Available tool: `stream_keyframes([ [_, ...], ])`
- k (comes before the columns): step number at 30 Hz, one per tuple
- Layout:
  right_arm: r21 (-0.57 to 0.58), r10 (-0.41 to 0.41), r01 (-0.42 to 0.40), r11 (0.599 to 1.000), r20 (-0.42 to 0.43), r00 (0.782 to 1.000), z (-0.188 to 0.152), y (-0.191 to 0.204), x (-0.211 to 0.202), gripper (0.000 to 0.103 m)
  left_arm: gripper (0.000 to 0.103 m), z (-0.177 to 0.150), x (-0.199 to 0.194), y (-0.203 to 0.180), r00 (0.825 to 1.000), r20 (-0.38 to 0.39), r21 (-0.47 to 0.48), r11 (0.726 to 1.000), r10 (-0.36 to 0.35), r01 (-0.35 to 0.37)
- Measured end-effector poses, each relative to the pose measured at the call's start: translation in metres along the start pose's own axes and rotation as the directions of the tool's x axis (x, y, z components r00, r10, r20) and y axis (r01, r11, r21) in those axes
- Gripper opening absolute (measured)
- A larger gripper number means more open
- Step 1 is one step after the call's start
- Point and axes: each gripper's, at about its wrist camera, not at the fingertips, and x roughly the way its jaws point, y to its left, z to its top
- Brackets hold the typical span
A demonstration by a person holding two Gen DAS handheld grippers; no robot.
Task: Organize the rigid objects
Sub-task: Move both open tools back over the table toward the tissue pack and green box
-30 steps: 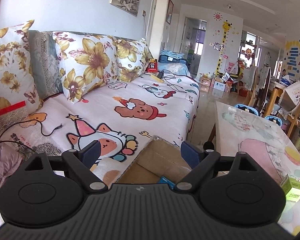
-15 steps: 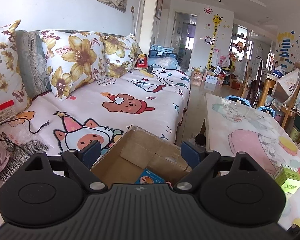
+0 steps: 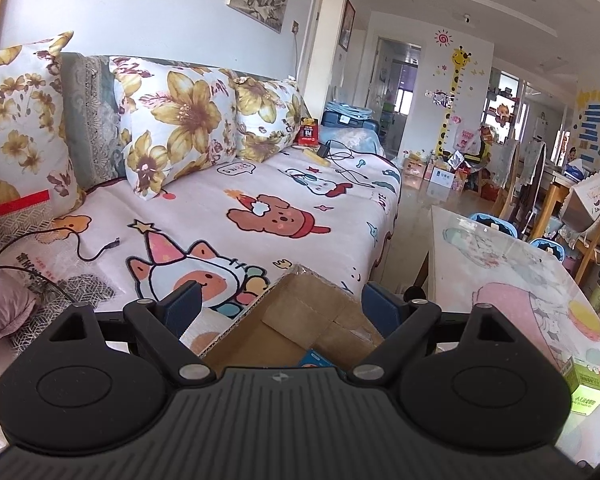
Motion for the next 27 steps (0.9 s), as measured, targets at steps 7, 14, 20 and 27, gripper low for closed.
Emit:
stream_keyframes([
  [7,-0.025,0.026,-0.025,0.999,0.059,0.998,0.017,0.023,0.019,0.091,0.103,0.001,-0.009,0.007,0.999,0.039,-0.059,0.998,0.015,-0.013],
  [14,-0.001,-0.007,0.007,1.0,0.079,0.997,0.023,0.019,0.02,0.091,0.103,-0.003,-0.009,-0.001,0.999,0.033,-0.062,0.998,0.02,-0.018],
  [20,0.051,-0.056,0.053,0.997,0.063,0.996,0.013,0.0,0.008,0.091,0.103,-0.005,-0.007,-0.009,0.999,0.02,-0.047,0.998,-0.044,0.045],
  [27,0.09,-0.142,0.136,0.987,0.055,0.988,-0.005,-0.025,-0.015,0.092,0.103,-0.014,-0.002,-0.034,0.998,0.005,0.044,0.997,-0.066,0.066],
])
